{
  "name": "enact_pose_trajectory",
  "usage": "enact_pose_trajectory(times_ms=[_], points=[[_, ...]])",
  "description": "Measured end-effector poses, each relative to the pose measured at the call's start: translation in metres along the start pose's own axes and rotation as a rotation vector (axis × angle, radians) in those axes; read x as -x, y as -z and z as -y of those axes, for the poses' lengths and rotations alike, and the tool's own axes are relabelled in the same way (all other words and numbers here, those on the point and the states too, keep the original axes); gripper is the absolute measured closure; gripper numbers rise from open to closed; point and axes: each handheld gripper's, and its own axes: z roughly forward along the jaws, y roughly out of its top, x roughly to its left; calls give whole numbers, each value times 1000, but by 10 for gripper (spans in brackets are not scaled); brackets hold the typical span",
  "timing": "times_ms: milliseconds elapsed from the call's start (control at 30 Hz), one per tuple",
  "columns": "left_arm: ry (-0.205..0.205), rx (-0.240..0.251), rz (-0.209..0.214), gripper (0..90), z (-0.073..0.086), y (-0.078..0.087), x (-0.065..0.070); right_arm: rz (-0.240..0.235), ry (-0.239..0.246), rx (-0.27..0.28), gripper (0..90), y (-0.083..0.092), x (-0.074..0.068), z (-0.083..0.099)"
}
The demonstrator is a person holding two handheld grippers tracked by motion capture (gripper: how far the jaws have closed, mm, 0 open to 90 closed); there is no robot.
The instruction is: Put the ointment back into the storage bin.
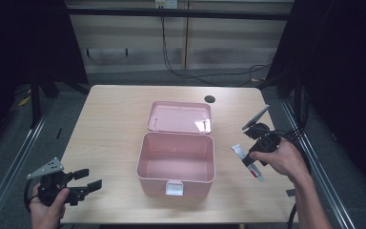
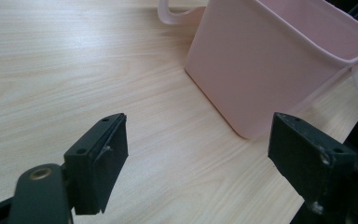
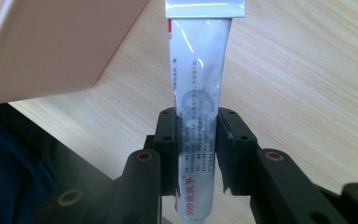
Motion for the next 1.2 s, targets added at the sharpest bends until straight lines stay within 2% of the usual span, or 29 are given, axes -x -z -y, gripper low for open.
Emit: enact_pose_trajectory(times_ms=[167,267,433,533,633,700,933,1033,1200], points=[[-4,-2,0,198,0,0,0,-6,29,5,713,4,-3,0],[-3,-2,-2,198,0,0,0,-10,18,15,713,7,-4,-1],[-2,-3,-1,199,0,0,0,-16,42,20,713,14,-7,-4],[-1,-1,-1,199,0,-1,0,-18,82,36,713,20,-10,-6],[-1,-2,0,199,0,-1,0,-25,91,53,713,26,-12,-8],[-1,-3,-1,199,0,0,0,-22,113,62,713,32,-13,-10],[0,-2,-1,199,0,-1,0,-34,172,76,712,38,-20,-16],[-1,-2,-2,199,0,-1,0,-37,176,78,713,39,-22,-18],[5,1,3,201,1,0,-1,-28,230,69,712,40,-32,-25]])
